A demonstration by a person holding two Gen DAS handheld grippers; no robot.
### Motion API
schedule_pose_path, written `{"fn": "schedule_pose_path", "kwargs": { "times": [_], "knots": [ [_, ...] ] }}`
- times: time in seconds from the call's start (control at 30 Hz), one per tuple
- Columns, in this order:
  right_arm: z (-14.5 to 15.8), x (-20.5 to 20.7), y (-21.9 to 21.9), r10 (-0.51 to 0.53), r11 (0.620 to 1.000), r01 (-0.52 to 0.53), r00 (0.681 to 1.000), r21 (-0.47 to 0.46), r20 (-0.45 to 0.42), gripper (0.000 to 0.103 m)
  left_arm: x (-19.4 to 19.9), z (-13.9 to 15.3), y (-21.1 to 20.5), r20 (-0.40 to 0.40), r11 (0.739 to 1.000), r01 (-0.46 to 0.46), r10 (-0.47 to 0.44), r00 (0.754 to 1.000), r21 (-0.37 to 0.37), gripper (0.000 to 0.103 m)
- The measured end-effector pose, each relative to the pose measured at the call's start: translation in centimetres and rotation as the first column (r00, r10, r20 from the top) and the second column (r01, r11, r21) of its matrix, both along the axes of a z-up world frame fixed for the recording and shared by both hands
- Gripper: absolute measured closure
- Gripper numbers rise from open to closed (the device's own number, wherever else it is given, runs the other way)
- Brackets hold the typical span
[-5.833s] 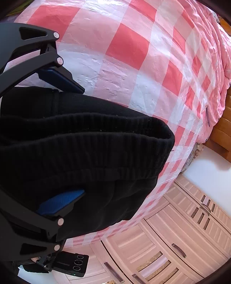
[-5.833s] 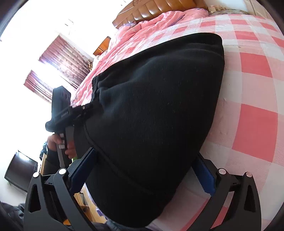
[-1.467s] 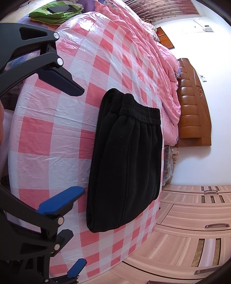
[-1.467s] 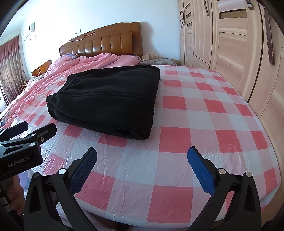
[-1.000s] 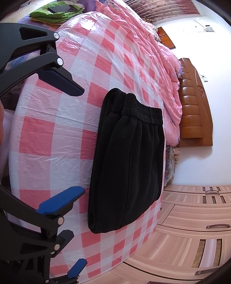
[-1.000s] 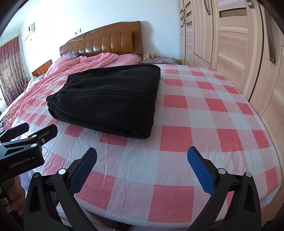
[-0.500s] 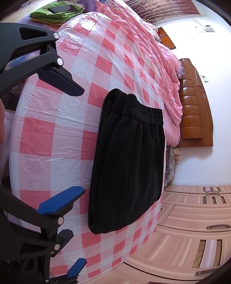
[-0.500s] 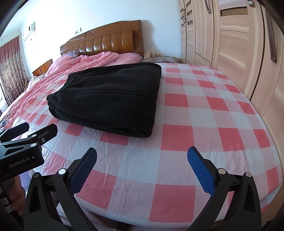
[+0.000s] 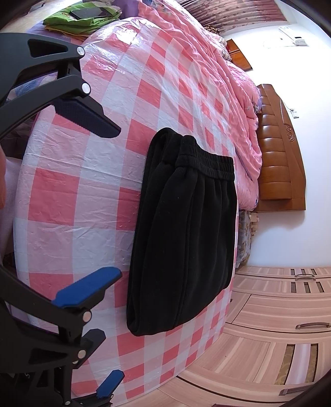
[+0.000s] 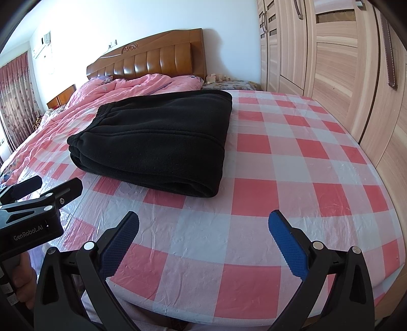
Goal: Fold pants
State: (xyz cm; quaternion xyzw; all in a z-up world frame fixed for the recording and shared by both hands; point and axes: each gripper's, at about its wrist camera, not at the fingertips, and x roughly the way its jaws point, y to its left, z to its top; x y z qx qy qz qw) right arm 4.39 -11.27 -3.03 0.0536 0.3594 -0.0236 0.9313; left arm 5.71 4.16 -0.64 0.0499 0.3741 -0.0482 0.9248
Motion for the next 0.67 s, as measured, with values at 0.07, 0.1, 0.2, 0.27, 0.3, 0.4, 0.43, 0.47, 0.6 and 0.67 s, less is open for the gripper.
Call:
{"fn": "schedule_pose_path", "kwargs": {
  "times": [0.07,0.1,0.2,0.27,0.3,0.4,0.43,0.47,0.6,0.67],
  "knots": [
    [0.0,0.0,-0.1,-0.001,1.0,0.001,1.0,0.0,0.0,0.005,0.0,-0.1,0.1,-0.003,1.0,0.001,-0.001,1.0,-0.003,0.002],
    [0.0,0.0,0.0,0.0,1.0,0.0,1.0,0.0,0.0,0.005,0.0,0.0,0.2,-0.004,1.0,0.001,-0.001,1.0,-0.003,0.002],
    [-0.1,0.1,0.1,0.003,1.0,-0.003,1.0,-0.001,0.0,0.005,0.1,-0.1,0.2,-0.01,1.0,0.004,-0.004,1.0,0.0,0.002],
    [-0.1,0.0,0.2,0.003,1.0,-0.003,1.0,-0.001,0.0,0.005,0.1,-0.1,0.2,-0.01,1.0,0.006,-0.006,1.0,0.0,0.002],
    [-0.1,0.0,0.2,0.003,1.0,-0.003,1.0,0.0,0.0,0.005,0.0,-0.1,0.3,-0.007,1.0,0.008,-0.008,1.0,-0.006,0.002],
    [-0.1,0.0,0.1,0.001,1.0,-0.001,1.0,0.001,-0.001,0.005,0.0,0.0,0.6,0.002,1.0,-0.001,0.001,1.0,-0.016,0.002],
    [-0.1,0.1,0.1,0.003,1.0,-0.003,1.0,0.002,-0.001,0.005,0.1,0.0,0.7,0.0,1.0,-0.004,0.004,1.0,-0.016,0.002],
    [-0.1,0.0,0.2,0.003,1.0,-0.003,1.0,0.002,-0.002,0.005,0.2,0.0,0.8,-0.004,1.0,-0.013,0.013,1.0,-0.014,0.002],
    [-0.1,0.2,0.1,0.004,1.0,-0.004,1.0,0.004,-0.002,0.005,0.6,-0.3,1.1,-0.03,1.0,-0.019,0.018,0.999,-0.024,0.002],
    [-0.2,0.4,0.0,0.004,1.0,-0.004,1.0,0.006,-0.006,0.005,0.8,-0.5,1.3,-0.042,0.999,-0.019,0.017,0.999,-0.027,0.002]
  ]
}}
